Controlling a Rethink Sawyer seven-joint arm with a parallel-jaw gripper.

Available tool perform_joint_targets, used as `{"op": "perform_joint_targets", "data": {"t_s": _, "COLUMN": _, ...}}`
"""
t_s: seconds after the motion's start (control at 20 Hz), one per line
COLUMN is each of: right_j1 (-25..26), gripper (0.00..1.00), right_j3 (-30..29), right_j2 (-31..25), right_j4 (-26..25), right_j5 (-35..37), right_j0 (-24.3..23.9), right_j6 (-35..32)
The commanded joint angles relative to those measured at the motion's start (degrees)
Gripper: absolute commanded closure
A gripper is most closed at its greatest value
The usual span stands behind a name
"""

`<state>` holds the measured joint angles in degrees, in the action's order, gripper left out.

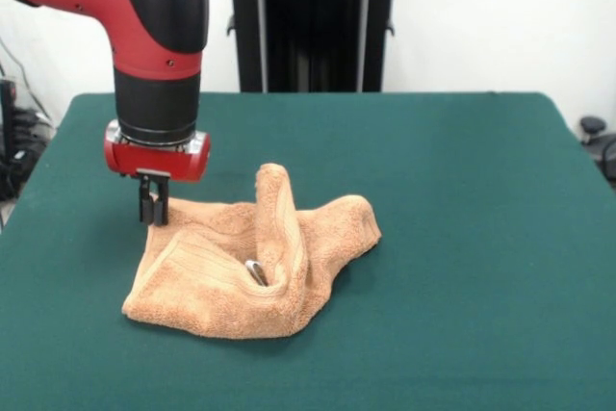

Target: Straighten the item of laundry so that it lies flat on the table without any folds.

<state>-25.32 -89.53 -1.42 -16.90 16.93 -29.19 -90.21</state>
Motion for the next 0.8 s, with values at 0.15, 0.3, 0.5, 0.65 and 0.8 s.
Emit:
{"op": "perform_joint_targets", "data": {"t_s": 0.15, "right_j1": 4.56, "gripper": 1.00, "right_j3": -3.20, "right_j2": -4.82, "right_j4": -2.51, "right_j5": -2.94, "right_j0": 1.78, "right_j6": -4.55}}
{"op": "perform_joint_targets", "data": {"t_s": 0.3, "right_j1": 4.42, "gripper": 1.00, "right_j3": -3.40, "right_j2": -4.81, "right_j4": -2.57, "right_j5": -2.92, "right_j0": 1.80, "right_j6": -4.43}}
{"op": "perform_joint_targets", "data": {"t_s": 0.5, "right_j1": 2.56, "gripper": 1.00, "right_j3": -4.47, "right_j2": -5.36, "right_j4": -2.32, "right_j5": -1.22, "right_j0": 1.47, "right_j6": -3.63}}
{"op": "perform_joint_targets", "data": {"t_s": 0.65, "right_j1": 1.88, "gripper": 1.00, "right_j3": -4.89, "right_j2": -5.07, "right_j4": -2.47, "right_j5": -1.10, "right_j0": 1.63, "right_j6": -3.64}}
{"op": "perform_joint_targets", "data": {"t_s": 0.8, "right_j1": 2.20, "gripper": 1.00, "right_j3": -4.38, "right_j2": -4.85, "right_j4": -2.61, "right_j5": -1.19, "right_j0": 1.86, "right_j6": -3.61}}
